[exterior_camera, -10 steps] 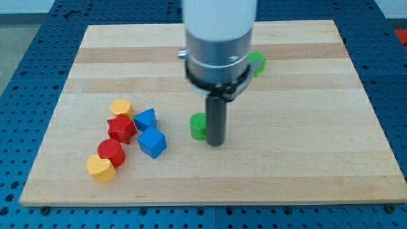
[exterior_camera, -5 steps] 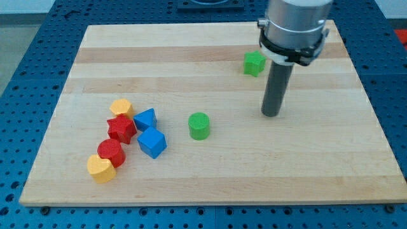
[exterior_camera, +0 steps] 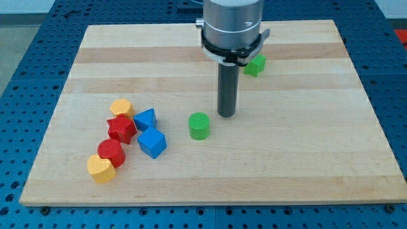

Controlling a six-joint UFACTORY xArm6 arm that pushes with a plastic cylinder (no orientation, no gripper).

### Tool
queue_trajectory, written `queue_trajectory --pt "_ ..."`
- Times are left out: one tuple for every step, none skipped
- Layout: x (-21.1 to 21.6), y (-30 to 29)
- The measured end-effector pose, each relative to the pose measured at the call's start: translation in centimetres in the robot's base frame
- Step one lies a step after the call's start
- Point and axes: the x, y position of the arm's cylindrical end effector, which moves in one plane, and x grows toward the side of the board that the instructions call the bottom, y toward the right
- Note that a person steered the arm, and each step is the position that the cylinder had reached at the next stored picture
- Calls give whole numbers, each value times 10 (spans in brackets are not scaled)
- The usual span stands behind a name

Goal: Slide the green circle closer to the blue cube

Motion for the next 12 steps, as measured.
queue_trajectory --pt "4 -10" --pt "16 -16" --pt "41 -17" --pt "65 -18" --pt "72 -20" --pt "65 -36" --pt "64 -44" --pt "64 -28" --pt "64 -15" --pt "64 23" --pt "44 35" --pt "16 0"
